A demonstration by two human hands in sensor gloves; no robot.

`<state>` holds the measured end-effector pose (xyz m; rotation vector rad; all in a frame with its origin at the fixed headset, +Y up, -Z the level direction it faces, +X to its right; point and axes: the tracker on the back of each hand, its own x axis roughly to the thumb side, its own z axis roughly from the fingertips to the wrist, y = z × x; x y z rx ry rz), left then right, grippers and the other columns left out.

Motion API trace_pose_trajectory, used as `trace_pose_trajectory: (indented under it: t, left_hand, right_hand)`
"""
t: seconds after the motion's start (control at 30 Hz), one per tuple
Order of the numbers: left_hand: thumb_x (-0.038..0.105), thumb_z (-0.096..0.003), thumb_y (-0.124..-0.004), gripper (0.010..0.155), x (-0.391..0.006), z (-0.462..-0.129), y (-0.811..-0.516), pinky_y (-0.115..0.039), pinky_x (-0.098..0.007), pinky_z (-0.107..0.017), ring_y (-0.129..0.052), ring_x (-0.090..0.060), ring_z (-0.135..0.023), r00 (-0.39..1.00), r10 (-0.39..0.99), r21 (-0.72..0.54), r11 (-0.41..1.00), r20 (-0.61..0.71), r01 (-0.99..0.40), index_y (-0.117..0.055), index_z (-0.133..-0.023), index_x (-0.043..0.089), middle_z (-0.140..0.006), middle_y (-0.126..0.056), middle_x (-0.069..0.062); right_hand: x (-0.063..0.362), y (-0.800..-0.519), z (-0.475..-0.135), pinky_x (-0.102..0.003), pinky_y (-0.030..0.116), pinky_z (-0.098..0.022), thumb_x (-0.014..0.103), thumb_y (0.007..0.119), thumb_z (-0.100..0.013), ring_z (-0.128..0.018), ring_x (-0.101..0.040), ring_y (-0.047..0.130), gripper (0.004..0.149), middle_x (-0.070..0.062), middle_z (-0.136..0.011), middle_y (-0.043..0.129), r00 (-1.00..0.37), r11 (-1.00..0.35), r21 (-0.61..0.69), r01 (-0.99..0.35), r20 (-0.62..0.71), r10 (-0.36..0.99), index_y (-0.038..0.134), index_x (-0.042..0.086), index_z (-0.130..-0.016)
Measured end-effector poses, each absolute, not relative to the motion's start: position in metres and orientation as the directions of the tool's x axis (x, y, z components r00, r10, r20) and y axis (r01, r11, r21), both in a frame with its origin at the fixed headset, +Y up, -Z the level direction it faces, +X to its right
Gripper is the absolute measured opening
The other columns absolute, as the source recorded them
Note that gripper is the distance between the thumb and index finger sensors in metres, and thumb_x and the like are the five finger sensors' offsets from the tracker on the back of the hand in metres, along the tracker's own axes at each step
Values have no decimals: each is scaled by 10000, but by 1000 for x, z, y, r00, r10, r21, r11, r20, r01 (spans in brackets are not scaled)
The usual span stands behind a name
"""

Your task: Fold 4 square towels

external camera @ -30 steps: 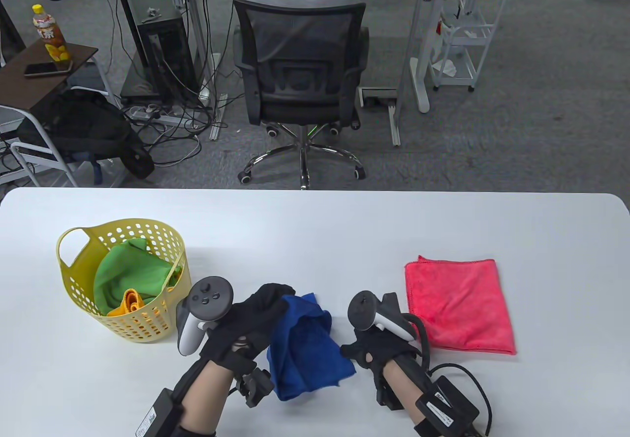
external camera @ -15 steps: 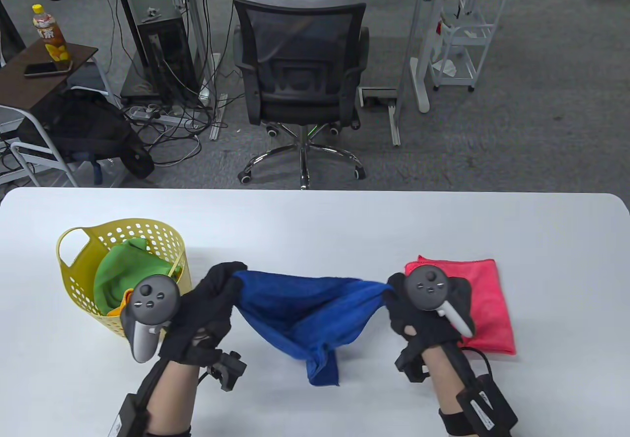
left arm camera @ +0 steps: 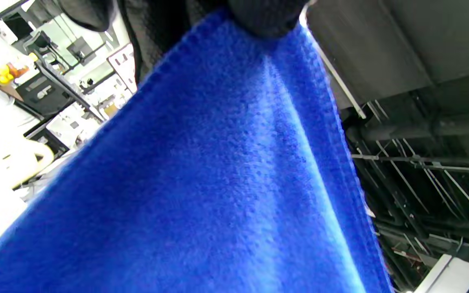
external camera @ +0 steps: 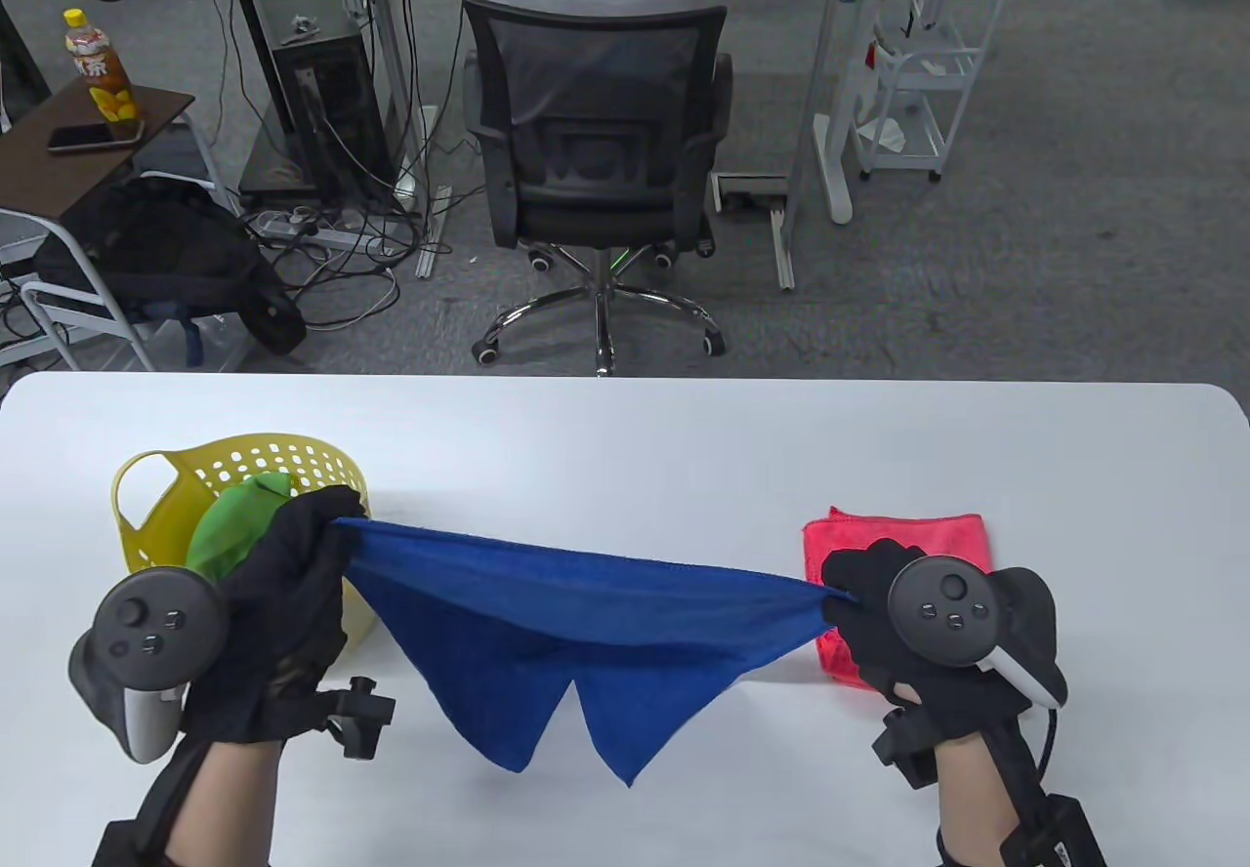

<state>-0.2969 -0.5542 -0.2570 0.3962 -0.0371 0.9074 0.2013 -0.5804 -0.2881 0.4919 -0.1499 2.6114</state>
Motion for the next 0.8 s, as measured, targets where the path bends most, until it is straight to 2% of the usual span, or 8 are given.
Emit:
trace_pose_trajectory:
  t: [0.1, 0.17, 0.23, 0.33, 0.43, 0.63, 0.73, 0.8]
  left_hand:
    - [328, -541, -696, 427, -313, -249, -547, -599, -571, -812, -958, -252, -882, 606, 774, 341, 528, 182, -777, -749, -958, 251, -800, -960, 53]
    - [332, -539, -701, 426, -322, -243, -544, -604, -571, -810, -971, -246, -870, 583, 788, 337, 504, 197, -795, -765, -951, 241, -786, -974, 54]
    - [334, -539, -707, 426, -324, -237, -540, -608, -572, -807, -979, -246, -859, 536, 810, 293, 466, 238, -835, -780, -946, 231, -773, -987, 50]
    - [336, -543, -703, 426, -322, -227, -533, -604, -575, -809, -973, -251, -865, 529, 806, 268, 465, 265, -844, -782, -949, 235, -777, -985, 45]
    - [362, -545, -700, 423, -318, -232, -529, -568, -585, -826, -898, -267, -951, 598, 769, 271, 540, 226, -797, -779, -956, 302, -824, -964, 68]
    - [393, -523, -749, 403, -307, -309, -546, -474, -615, -846, -703, -336, -1098, 652, 758, 185, 643, -13, -743, -845, -914, 394, -966, -901, 93]
    - [382, -508, -750, 404, -304, -331, -538, -478, -612, -842, -703, -341, -1094, 657, 753, 225, 649, -51, -727, -857, -897, 399, -953, -909, 104]
    - [386, -501, -738, 405, -302, -333, -518, -480, -603, -846, -703, -327, -1098, 668, 744, 301, 639, -9, -708, -849, -889, 417, -949, -907, 127]
  right_hand:
    - [215, -567, -281, -697, 572, -595, 363, 909, -465, -425, -312, 858, 341, -106, -561, 905, -588, -717, 75, -693, 518, 622, 959, 101, -677]
    - [224, -558, -273, -708, 561, -594, 363, 858, -493, -428, -337, 863, 357, -127, -557, 923, -356, -555, 188, -810, 595, 721, 977, 76, -668]
    - [229, -546, -260, -726, 533, -607, 310, 845, -515, -473, -368, 852, 357, -160, -604, 914, -276, -520, 254, -815, 620, 735, 959, 35, -712]
    - [232, -526, -238, -734, 535, -618, 251, 828, -518, -560, -378, 860, 376, -179, -707, 895, -384, -632, 173, -756, 664, 641, 906, 38, -818]
    - [237, -513, -234, -745, 512, -635, 194, 799, -527, -629, -392, 846, 399, -194, -781, 865, -521, -699, 61, -713, 621, 585, 862, 40, -890]
    - [238, -528, -309, -748, 514, -627, 202, 842, -499, -593, -384, 863, 388, -188, -743, 896, -751, -747, -160, -646, 314, 582, 916, 56, -851]
    - [235, -526, -326, -746, 520, -624, 209, 862, -478, -585, -377, 865, 389, -182, -734, 901, -782, -743, -249, -621, 258, 567, 932, 61, -831]
    - [235, -510, -322, -741, 528, -624, 218, 868, -468, -583, -366, 870, 388, -172, -731, 906, -771, -683, -359, -636, 292, 565, 938, 74, -822]
